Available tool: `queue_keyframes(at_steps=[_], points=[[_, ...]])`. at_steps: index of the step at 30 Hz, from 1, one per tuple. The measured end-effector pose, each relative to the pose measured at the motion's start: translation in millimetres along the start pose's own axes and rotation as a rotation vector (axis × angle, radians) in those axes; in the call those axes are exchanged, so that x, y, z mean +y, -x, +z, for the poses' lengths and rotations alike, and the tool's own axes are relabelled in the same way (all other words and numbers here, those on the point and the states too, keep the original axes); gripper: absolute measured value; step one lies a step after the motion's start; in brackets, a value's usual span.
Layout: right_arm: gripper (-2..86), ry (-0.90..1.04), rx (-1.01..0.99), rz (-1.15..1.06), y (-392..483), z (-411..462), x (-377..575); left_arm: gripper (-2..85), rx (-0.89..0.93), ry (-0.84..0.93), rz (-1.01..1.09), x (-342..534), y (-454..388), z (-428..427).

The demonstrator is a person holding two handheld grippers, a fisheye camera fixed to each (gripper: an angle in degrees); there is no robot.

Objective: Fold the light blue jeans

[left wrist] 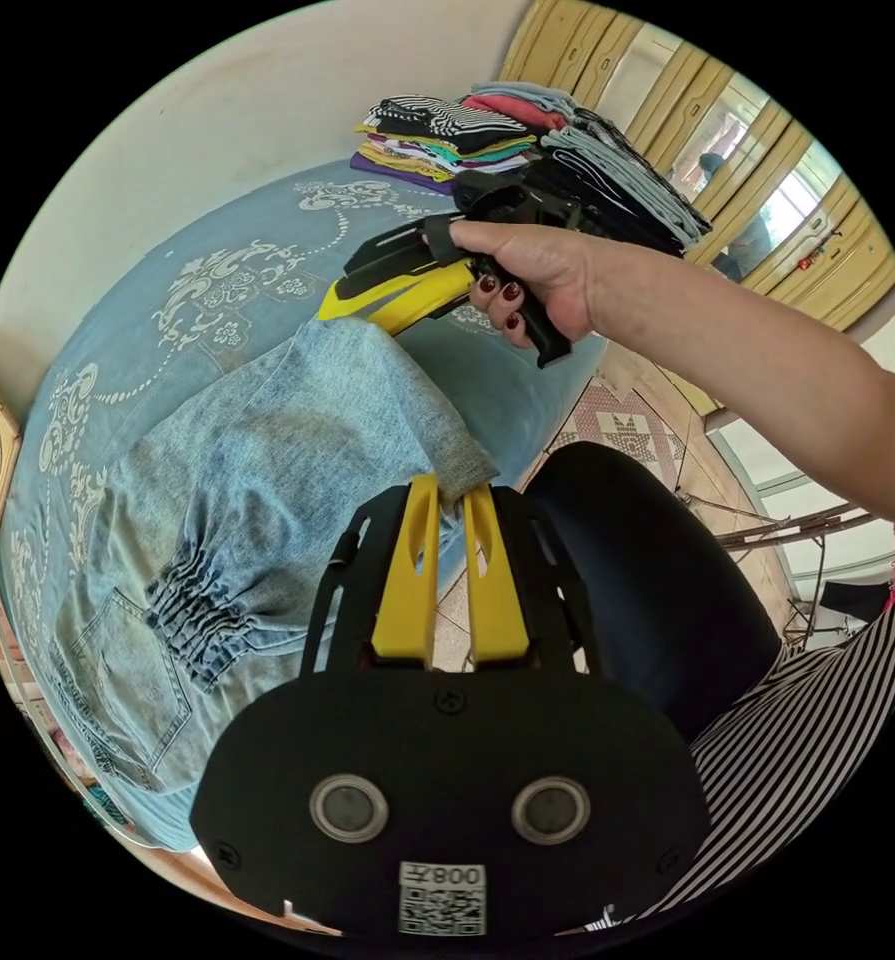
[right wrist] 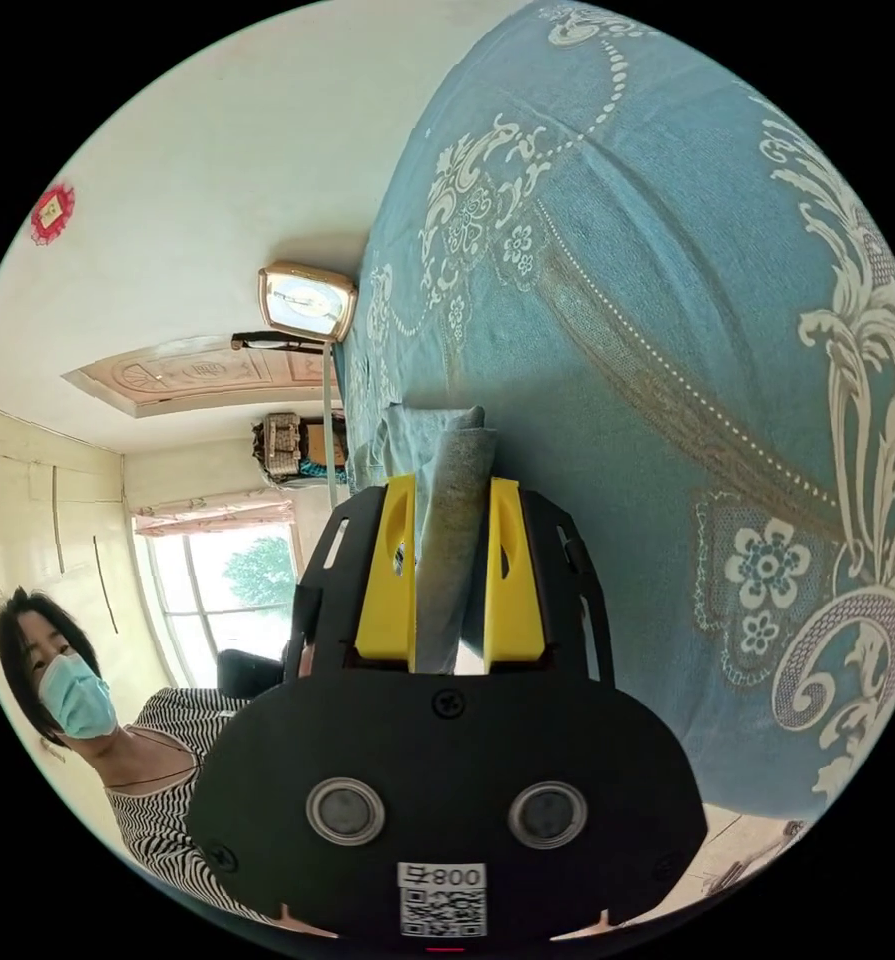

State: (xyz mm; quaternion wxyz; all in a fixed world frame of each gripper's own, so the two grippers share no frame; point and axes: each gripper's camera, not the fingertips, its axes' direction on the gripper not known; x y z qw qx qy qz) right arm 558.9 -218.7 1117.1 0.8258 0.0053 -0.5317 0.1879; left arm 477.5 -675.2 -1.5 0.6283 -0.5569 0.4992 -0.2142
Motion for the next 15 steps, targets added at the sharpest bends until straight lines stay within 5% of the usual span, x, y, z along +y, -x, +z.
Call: queue_keyframes(at_steps=[15], points=[[2.6, 0.006, -0.002, 0.046, -16, 0, 32, 3.2, -0.094, 0.034, 0.116, 4, -98, -19]])
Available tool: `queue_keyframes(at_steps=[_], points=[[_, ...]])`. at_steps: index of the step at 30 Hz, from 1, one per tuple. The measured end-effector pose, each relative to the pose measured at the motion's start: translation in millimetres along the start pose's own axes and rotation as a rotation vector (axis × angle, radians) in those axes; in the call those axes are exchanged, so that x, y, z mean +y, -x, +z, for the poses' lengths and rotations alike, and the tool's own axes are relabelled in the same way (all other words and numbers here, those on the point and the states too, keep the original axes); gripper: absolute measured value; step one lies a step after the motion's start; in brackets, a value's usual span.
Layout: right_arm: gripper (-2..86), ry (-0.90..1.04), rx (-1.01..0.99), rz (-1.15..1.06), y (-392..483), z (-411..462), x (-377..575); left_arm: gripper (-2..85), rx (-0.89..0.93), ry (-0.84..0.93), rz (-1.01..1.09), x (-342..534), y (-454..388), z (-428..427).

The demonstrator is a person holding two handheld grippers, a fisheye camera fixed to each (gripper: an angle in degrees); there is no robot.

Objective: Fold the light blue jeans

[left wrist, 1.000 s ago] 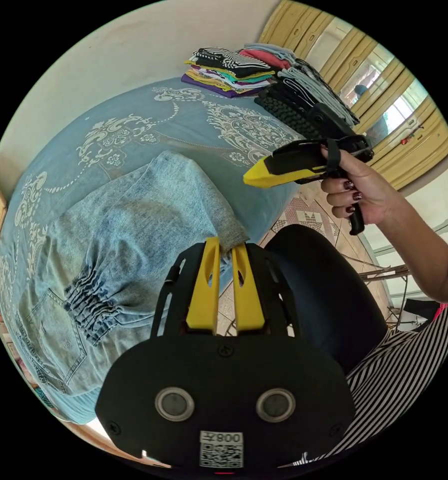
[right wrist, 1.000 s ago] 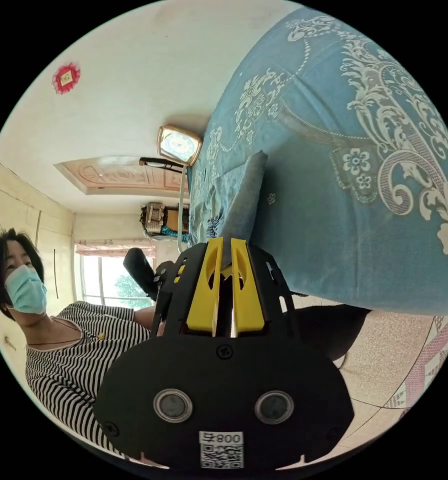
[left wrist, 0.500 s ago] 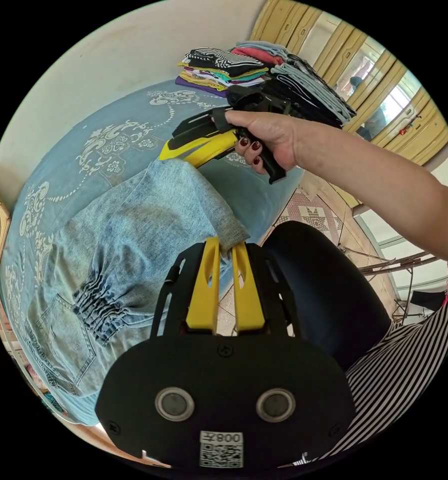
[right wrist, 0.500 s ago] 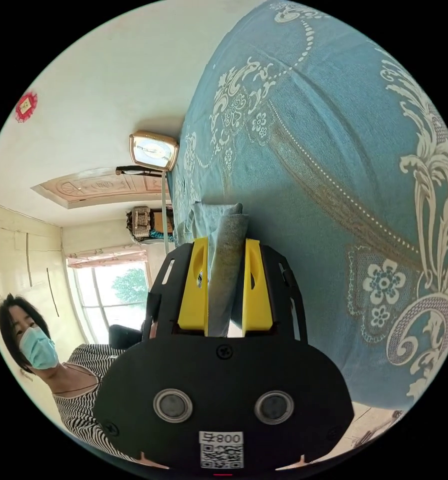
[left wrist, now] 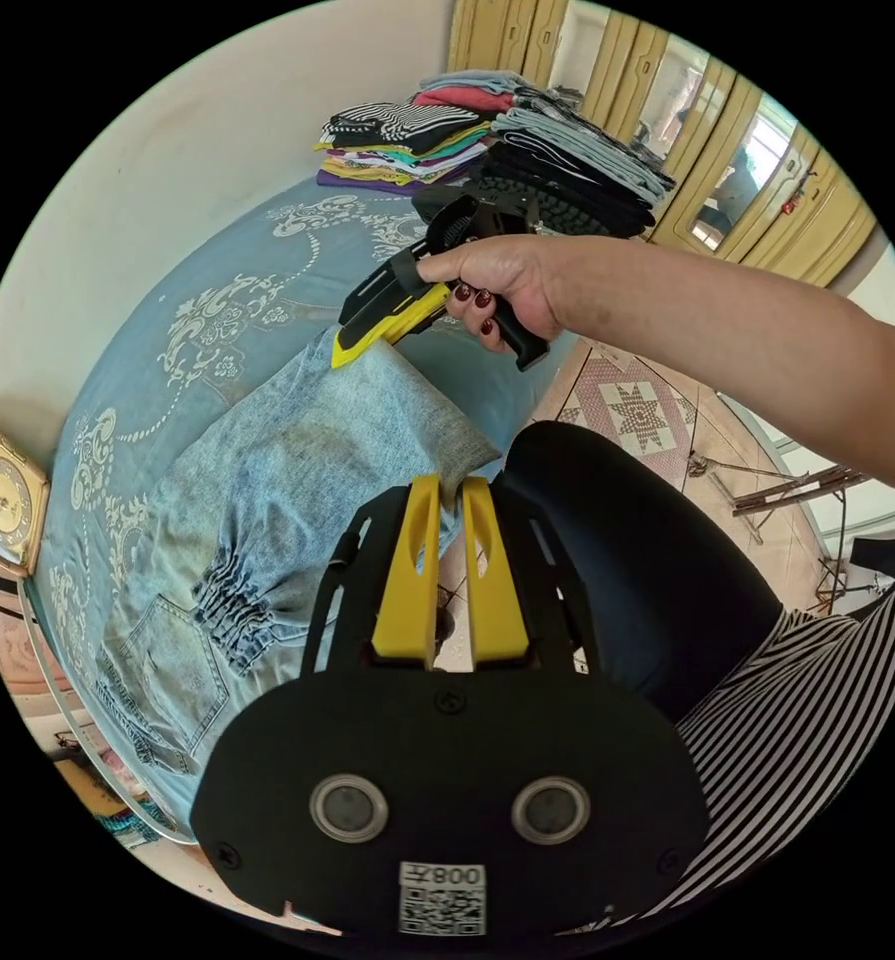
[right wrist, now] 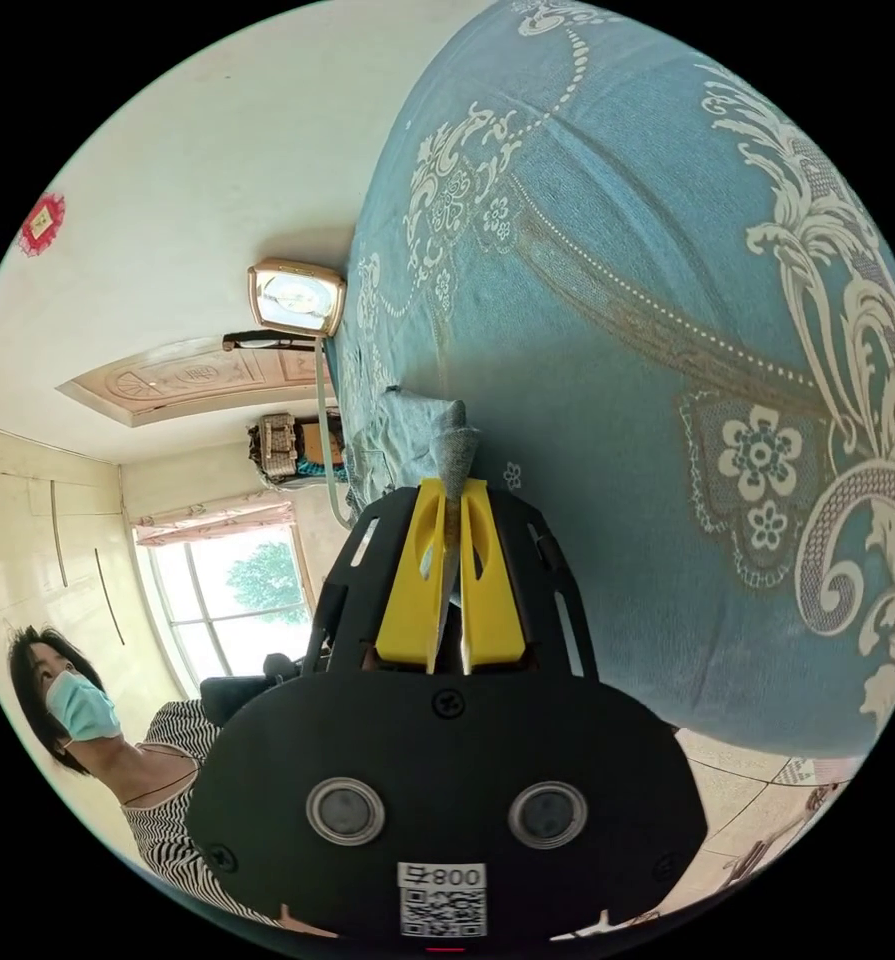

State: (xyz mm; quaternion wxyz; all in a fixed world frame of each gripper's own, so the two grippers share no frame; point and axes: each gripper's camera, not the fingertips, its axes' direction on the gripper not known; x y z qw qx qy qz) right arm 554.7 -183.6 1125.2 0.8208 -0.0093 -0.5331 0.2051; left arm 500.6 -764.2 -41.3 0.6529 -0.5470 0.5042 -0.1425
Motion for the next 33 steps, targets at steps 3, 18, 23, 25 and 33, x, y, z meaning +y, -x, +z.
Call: queue_keyframes(at_steps=[3, 18, 23, 25, 33], points=[[2.5, -0.020, -0.018, 0.004, 0, -6, 21, 3.2, -0.020, 0.001, 0.027, 5, -25, -11], [2.3, -0.164, -0.011, 0.080, -11, -47, 153, 3.3, 0.082, -0.060, 0.115, 39, -112, -71], [2.3, -0.203, -0.012, 0.076, 1, -46, 183, 3.2, 0.107, -0.087, 0.081, 59, -111, -95], [2.3, -0.214, -0.014, 0.067, 8, -45, 190, 3.1, 0.120, -0.105, 0.054, 70, -105, -109], [2.3, -0.229, 0.009, 0.017, 44, -42, 215, 3.2, 0.108, -0.162, 0.020, 105, -90, -156]])
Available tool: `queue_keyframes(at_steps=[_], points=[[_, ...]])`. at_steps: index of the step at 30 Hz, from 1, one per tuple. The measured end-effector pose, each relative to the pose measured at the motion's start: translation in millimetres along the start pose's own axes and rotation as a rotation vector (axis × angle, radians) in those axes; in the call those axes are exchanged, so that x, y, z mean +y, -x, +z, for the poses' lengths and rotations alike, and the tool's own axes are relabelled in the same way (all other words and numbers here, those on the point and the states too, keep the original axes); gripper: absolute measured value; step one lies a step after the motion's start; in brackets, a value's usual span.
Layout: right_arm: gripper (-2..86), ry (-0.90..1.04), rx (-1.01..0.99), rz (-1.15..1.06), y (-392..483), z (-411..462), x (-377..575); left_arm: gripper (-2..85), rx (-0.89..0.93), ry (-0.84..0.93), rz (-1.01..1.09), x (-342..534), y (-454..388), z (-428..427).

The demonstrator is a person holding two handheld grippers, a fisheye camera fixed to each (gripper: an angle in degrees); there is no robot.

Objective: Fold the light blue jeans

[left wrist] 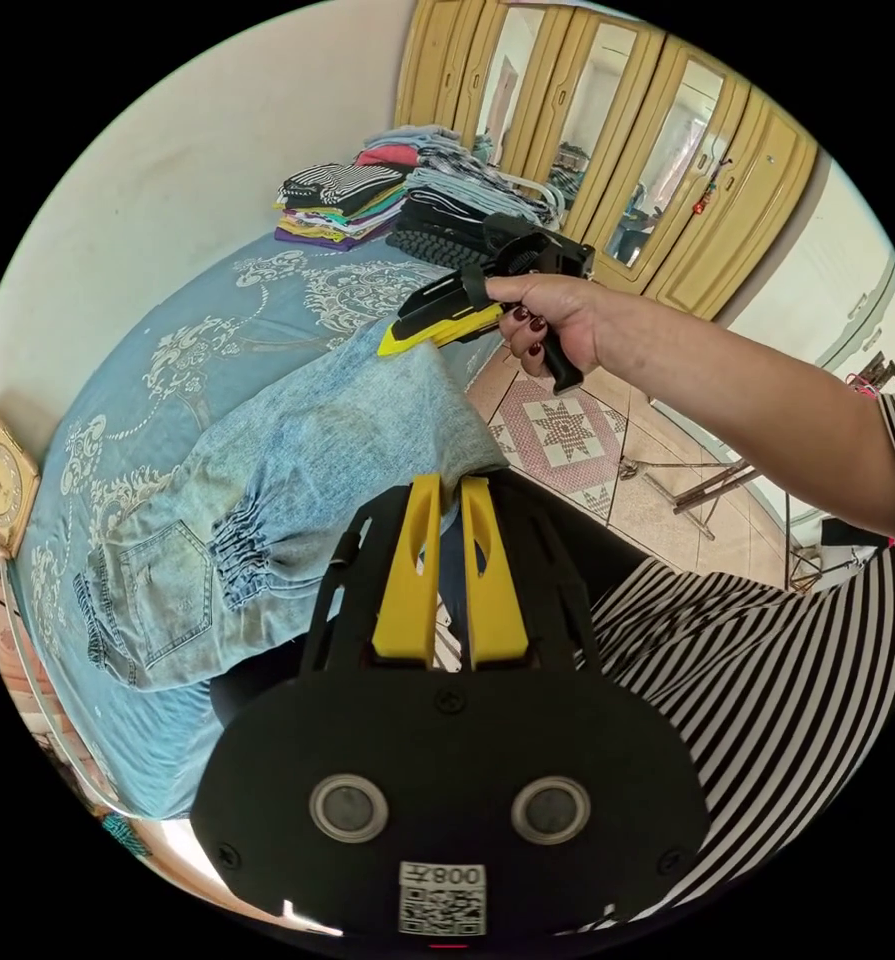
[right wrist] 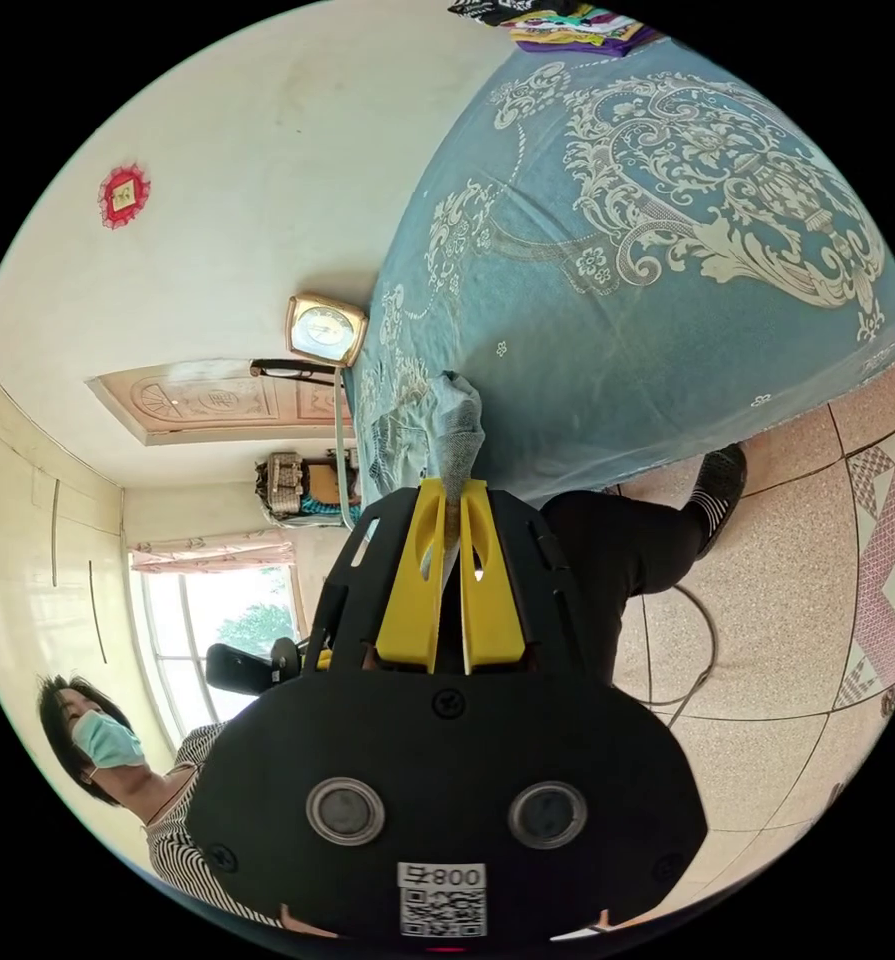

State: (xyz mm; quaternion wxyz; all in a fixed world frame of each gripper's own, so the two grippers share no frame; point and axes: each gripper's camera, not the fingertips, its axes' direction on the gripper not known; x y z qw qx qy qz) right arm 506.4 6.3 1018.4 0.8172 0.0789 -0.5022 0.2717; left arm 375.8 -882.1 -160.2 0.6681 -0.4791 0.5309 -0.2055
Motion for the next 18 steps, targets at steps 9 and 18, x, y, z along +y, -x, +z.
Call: queue_keyframes(at_steps=[9, 18], points=[[2.3, -0.018, -0.065, -0.024, 32, 0, 13, 3.3, 0.054, -0.071, -0.075, 29, 49, -68], [2.3, 0.000, -0.160, -0.132, 106, 14, 4, 3.2, 0.200, -0.236, -0.221, 74, 147, -163]])
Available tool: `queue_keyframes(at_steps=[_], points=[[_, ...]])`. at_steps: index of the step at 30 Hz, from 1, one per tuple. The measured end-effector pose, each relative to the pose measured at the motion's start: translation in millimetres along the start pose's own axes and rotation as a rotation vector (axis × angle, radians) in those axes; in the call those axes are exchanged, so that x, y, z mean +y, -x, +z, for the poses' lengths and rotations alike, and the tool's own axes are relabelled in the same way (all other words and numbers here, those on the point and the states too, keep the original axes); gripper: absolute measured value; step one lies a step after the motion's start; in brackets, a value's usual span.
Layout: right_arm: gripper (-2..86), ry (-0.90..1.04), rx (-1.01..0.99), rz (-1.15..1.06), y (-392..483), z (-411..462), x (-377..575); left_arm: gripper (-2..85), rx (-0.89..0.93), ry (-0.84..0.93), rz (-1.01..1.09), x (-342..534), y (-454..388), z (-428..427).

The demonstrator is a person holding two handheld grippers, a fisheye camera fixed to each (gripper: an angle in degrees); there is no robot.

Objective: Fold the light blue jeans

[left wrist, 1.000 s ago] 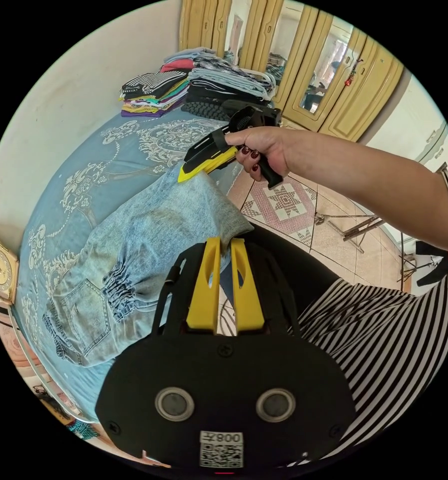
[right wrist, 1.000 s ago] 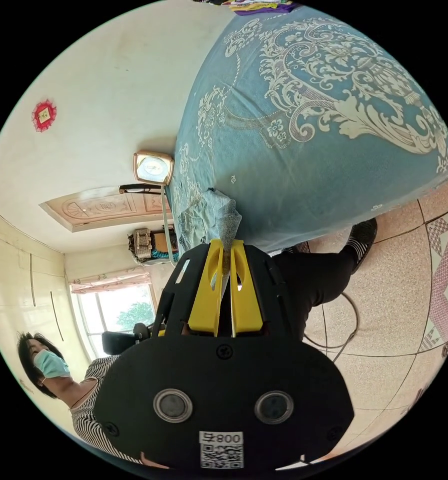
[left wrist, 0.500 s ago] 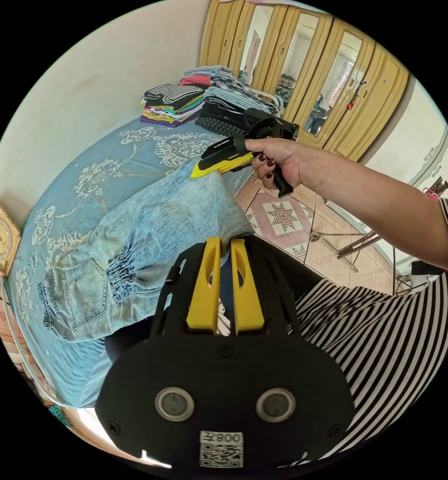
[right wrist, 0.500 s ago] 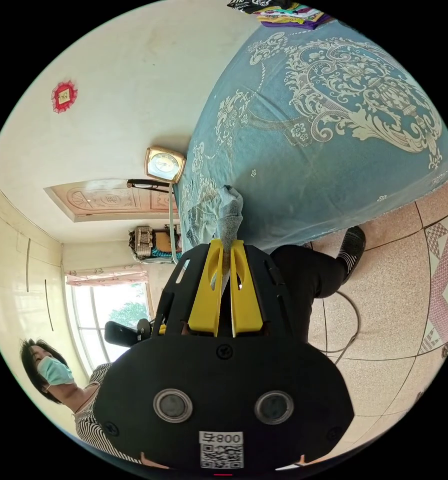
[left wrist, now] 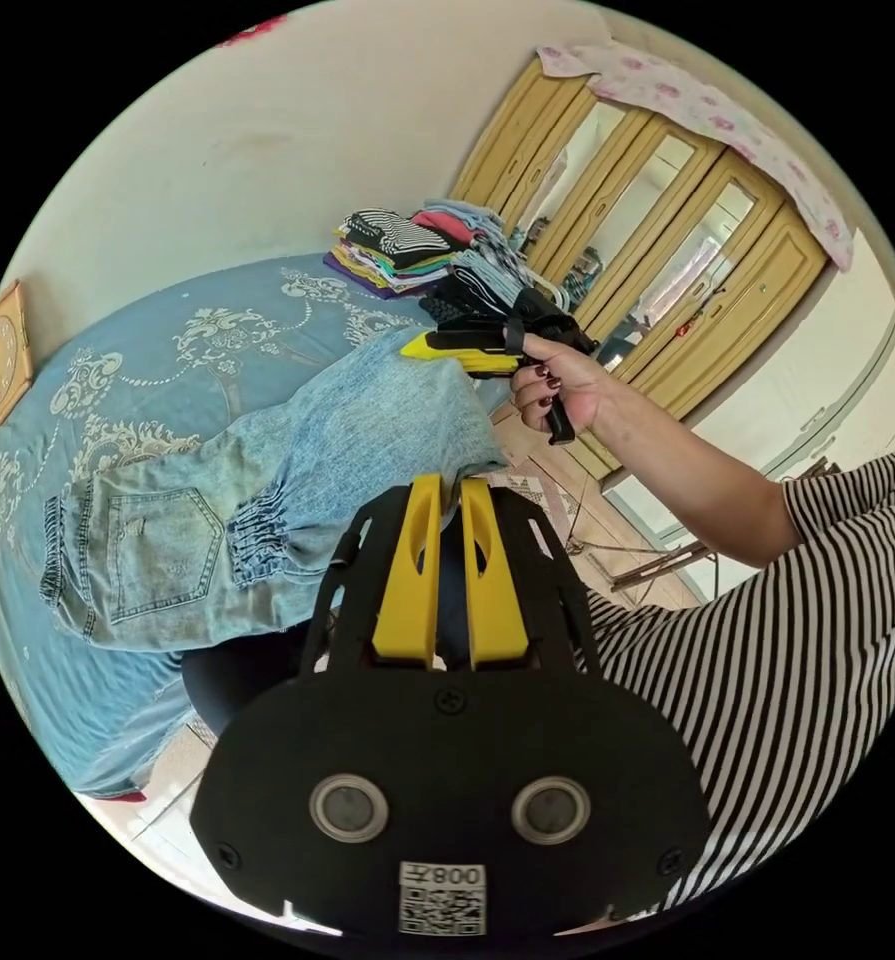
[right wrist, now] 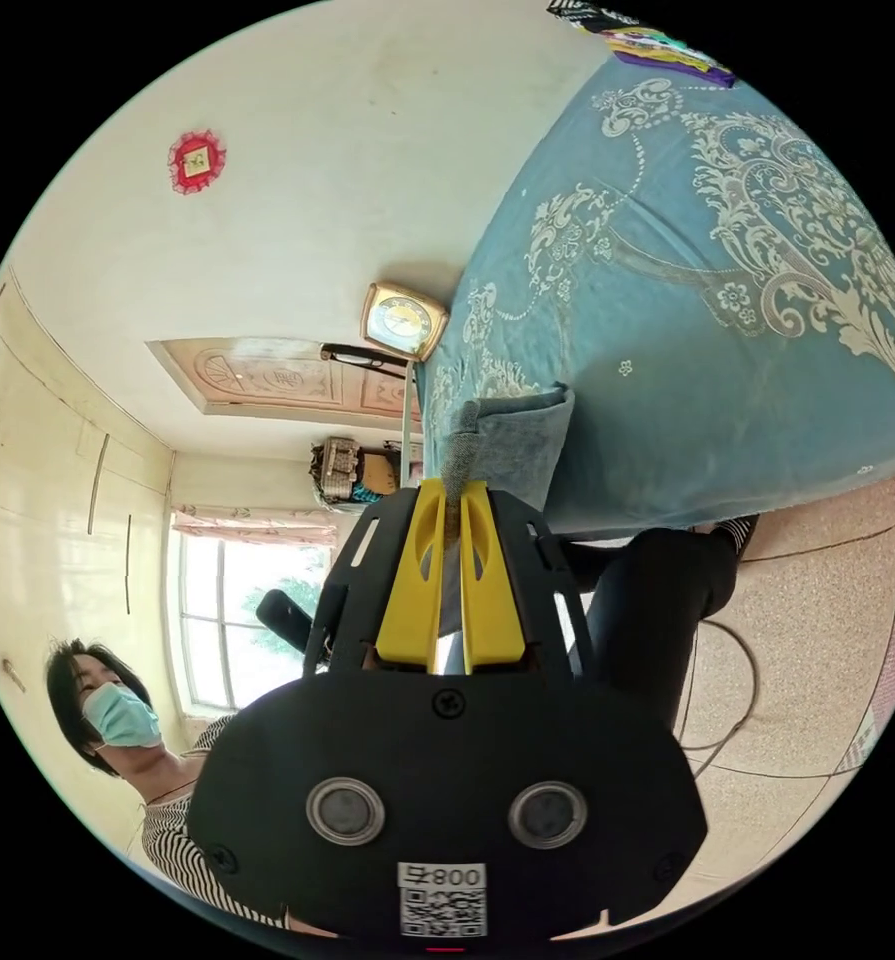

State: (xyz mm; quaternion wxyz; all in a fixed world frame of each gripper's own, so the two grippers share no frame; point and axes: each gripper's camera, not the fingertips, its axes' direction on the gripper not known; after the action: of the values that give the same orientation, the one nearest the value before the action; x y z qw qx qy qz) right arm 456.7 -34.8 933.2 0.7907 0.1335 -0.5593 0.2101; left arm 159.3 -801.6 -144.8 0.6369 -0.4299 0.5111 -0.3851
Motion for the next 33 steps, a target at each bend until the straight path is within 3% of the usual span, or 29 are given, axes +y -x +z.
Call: queue_keyframes(at_steps=[17, 25, 33], points=[[2.4, 0.142, -0.116, -0.128, 149, 141, -82, 2.7, 0.153, -0.272, -0.257, 30, 203, -217], [2.7, 0.256, -0.066, -0.119, 196, 234, -131, 2.9, 0.173, -0.359, -0.477, 59, 318, -290], [2.9, 0.328, 0.050, -0.092, 228, 315, -172, 3.1, 0.152, -0.338, -0.659, 76, 415, -329]])
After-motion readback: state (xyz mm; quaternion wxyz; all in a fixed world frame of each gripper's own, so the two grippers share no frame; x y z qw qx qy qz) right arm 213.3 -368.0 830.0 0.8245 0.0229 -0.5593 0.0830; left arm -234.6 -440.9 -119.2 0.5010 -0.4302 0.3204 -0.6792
